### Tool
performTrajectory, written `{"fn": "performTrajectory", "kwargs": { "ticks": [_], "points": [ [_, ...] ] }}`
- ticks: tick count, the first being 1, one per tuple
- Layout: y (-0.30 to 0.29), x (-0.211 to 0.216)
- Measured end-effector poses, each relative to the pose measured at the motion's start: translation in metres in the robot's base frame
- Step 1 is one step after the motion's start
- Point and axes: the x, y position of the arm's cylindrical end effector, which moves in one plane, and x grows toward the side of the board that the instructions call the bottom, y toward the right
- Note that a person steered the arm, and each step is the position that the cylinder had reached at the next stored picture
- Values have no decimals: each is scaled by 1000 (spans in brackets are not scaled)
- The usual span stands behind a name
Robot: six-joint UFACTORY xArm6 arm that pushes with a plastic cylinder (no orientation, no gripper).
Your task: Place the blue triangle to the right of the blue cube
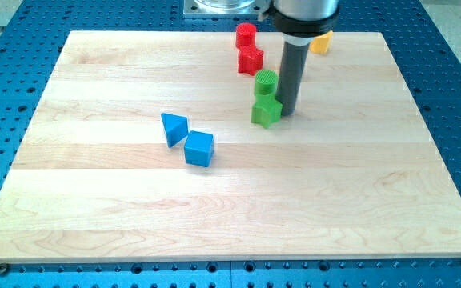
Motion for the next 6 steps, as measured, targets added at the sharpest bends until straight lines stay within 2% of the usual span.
{"fn": "performTrajectory", "kwargs": {
  "ticks": [1, 2, 3, 4, 5, 6],
  "points": [
    [9, 32],
    [-34, 148],
    [-197, 174],
    [-281, 123],
    [-252, 67],
    [-189, 44]
  ]
}}
